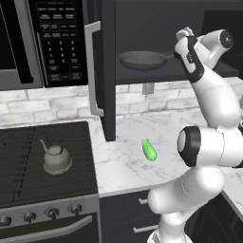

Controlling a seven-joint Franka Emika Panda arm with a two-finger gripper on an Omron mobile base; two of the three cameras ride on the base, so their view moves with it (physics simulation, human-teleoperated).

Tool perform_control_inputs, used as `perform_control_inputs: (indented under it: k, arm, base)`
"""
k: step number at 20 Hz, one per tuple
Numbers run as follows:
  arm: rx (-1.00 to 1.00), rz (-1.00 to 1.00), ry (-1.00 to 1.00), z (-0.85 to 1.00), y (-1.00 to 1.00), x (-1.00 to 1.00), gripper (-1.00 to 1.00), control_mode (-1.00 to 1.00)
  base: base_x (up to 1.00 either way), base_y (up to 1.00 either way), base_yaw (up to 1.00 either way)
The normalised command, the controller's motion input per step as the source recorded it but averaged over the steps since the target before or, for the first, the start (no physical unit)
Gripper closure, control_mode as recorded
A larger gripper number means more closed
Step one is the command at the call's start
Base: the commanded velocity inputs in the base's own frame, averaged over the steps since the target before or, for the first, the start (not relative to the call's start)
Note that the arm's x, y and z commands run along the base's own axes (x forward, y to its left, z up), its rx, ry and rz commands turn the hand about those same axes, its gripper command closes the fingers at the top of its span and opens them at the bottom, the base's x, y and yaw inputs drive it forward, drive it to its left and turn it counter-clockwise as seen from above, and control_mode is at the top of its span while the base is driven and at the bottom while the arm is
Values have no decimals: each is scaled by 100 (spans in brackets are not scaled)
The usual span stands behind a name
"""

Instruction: Pick the pan from the cabinet and place it on the stove. Then turn on the stove burner for the pan.

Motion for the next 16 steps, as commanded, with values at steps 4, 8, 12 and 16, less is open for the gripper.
perform_control_inputs:
  k: [4, 8, 12, 16]
  arm:
    - [0, 0, 0, -34, 0, 39, -100, -100]
    - [0, 0, 0, -35, 0, 39, -100, -100]
    - [0, 0, 0, -37, 0, 40, -100, -100]
    - [0, 0, 0, -37, 0, 41, -100, -100]
  base:
    - [0, 0, 0]
    - [0, 0, 0]
    - [0, 0, 0]
    - [0, 0, 0]
